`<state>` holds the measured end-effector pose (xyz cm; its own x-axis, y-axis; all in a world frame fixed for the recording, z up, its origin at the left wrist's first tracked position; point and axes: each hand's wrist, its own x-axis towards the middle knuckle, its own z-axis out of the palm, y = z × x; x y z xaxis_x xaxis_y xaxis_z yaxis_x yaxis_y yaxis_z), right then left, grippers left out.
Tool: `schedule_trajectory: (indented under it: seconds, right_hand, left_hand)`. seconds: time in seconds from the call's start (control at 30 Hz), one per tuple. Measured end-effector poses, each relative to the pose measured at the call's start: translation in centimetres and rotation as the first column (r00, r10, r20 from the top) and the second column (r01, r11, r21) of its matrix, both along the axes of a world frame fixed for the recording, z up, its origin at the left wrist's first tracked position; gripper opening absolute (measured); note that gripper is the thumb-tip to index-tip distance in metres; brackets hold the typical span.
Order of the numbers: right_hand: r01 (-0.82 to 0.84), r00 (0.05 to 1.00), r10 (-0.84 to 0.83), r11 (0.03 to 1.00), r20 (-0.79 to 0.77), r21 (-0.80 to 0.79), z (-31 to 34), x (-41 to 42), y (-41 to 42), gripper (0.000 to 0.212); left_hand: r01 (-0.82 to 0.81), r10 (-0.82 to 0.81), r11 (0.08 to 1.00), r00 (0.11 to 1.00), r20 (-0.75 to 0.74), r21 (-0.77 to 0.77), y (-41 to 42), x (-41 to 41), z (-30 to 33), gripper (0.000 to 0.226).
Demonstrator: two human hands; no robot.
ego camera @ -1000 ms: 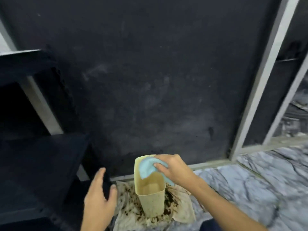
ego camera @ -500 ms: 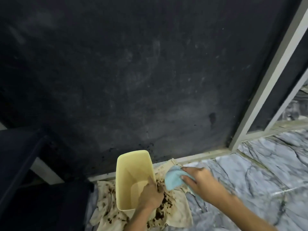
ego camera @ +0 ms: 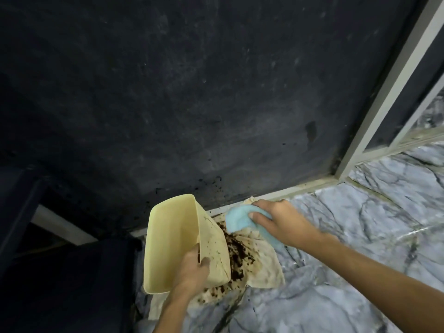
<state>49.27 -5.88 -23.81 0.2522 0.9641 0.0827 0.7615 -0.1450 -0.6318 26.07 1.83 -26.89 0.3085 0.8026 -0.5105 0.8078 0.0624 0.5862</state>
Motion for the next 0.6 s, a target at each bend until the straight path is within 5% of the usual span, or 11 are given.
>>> schedule_trajectory:
  seconds: [0.07,0.2,0.37,0.43,0.53,0.6]
  right_hand:
    - [0.151,0.972,-0.141,0.988,-0.189,0.039,0.2,-1.4,0.6,0.02]
    - [0.415,0.749,-0.299,0.908,-0.592,0.066,-1.3,-7.1,0.9,0.028]
    - [0.388,0.628,-0.276,0.921,-0.728,-0.015,-8.3,-15.3,0.6,0.034]
    - [0.288,0.636,-0.239,0.956,-0.734,-0.062,-10.9,-17.5,1.3,0.032]
    - [0.166,0.843,-0.152,0.986,-0.516,-0.021,-13.3,-18.7,3.9,0.048]
    - [0.138,0.893,-0.117,0.99,-0.435,0.015,-13.7,-18.5,5.8,0.056]
  left_hand:
    - [-0.013,0.013,1.0,0.999,0.039,-0.013,0.4,-1.9,0.1,0.043]
    - [-0.029,0.03,0.999,0.995,0.095,-0.015,0.5,-4.5,-0.2,0.036]
    - [-0.081,0.083,0.997,0.978,0.193,-0.019,1.4,-6.0,-1.4,0.027]
    - [-0.074,0.078,0.997,0.972,0.22,-0.029,2.0,-6.5,-1.8,0.029]
    - [-0.04,0.039,0.999,0.972,0.23,-0.003,2.4,-6.8,-2.0,0.033]
    - [0.004,-0.007,1.0,0.972,0.236,0.016,2.3,-6.9,-1.7,0.033]
